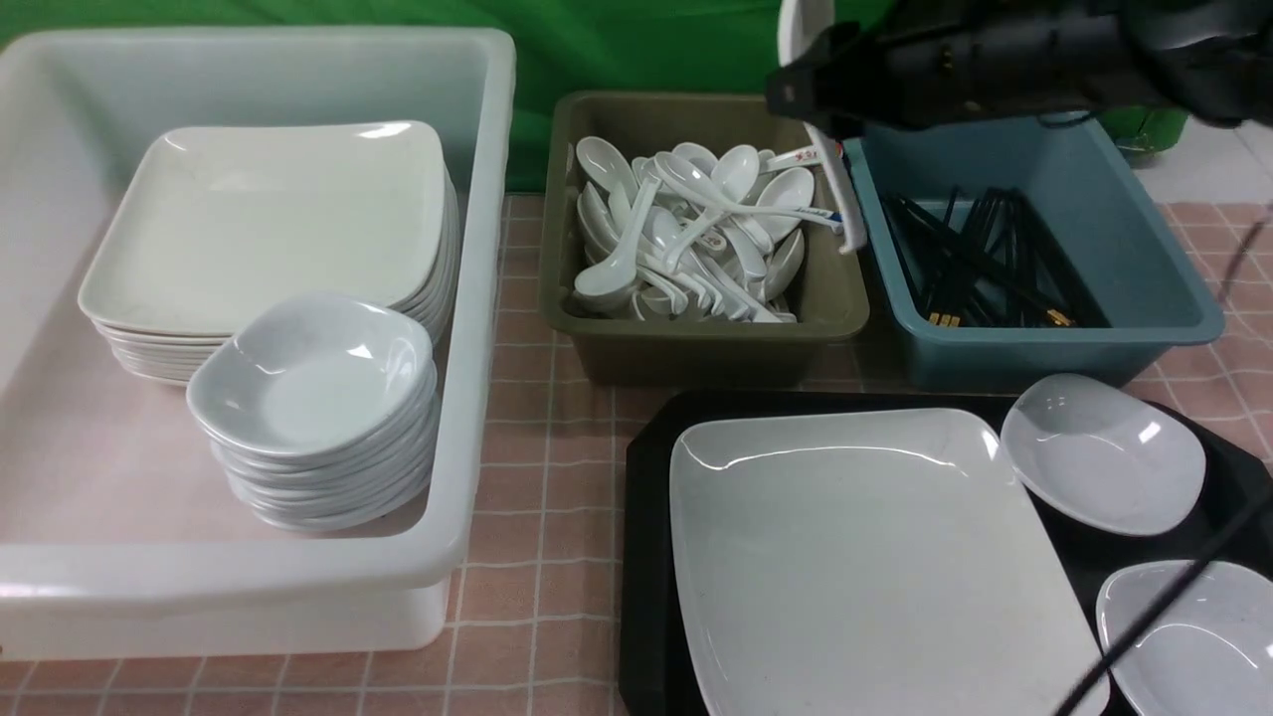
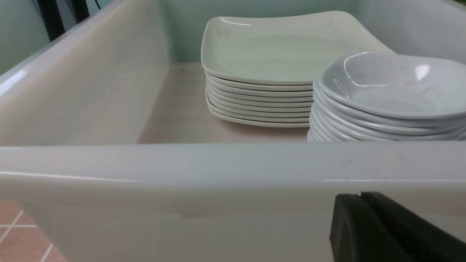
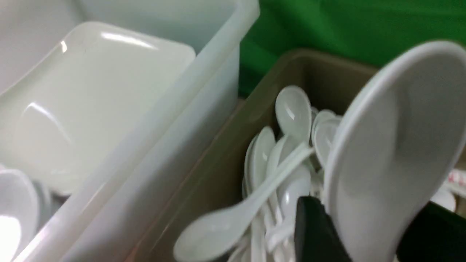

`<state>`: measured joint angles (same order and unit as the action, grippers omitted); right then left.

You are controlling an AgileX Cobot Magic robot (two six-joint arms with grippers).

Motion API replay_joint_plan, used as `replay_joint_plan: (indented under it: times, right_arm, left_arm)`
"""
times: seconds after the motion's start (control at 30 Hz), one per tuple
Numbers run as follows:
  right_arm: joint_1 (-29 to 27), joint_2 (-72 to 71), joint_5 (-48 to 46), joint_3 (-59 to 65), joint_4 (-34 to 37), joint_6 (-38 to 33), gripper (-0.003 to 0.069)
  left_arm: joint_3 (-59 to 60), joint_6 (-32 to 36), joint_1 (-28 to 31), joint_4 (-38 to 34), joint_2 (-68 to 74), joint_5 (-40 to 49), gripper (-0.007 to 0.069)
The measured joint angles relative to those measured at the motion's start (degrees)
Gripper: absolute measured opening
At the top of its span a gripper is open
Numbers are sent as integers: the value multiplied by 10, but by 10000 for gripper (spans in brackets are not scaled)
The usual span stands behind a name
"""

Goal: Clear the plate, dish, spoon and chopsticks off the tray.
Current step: Use the right arm to put the soup spoon into the small storage box in the middle

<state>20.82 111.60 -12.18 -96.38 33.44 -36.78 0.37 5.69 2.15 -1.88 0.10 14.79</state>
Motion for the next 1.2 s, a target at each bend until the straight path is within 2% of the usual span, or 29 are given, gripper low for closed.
replay_joint_plan:
  times: [0.1, 0.27, 0.37, 0.53, 0.63, 0.77, 0.93, 1.2]
  right_arm:
    - [8, 63, 58, -45, 1, -8, 373]
    - [5, 86, 48, -64, 0, -3, 466]
    - [4, 59, 13, -64, -7, 1, 430]
    - [4, -26, -61, -67, -25, 2, 426]
    - [5, -70, -74, -69, -33, -2, 426]
    - [5, -80, -3, -73, -36, 5, 426]
    - [5, 7, 93, -73, -37, 43, 426]
    - [6, 127, 98, -70, -38, 66, 428]
  left_arm:
    - [0, 0, 0, 0, 0, 0, 24]
    - [0, 0, 0, 0, 0, 0, 24]
    - [0, 0, 0, 0, 0, 0, 24]
    - [0, 1, 0, 0, 0, 0, 24]
    - [0, 1, 0, 0, 0, 0, 24]
    - [0, 2, 0, 1, 0, 0, 24]
    - [0, 1, 0, 2, 0, 0, 24]
    - [0, 1, 0, 6, 0, 0, 22]
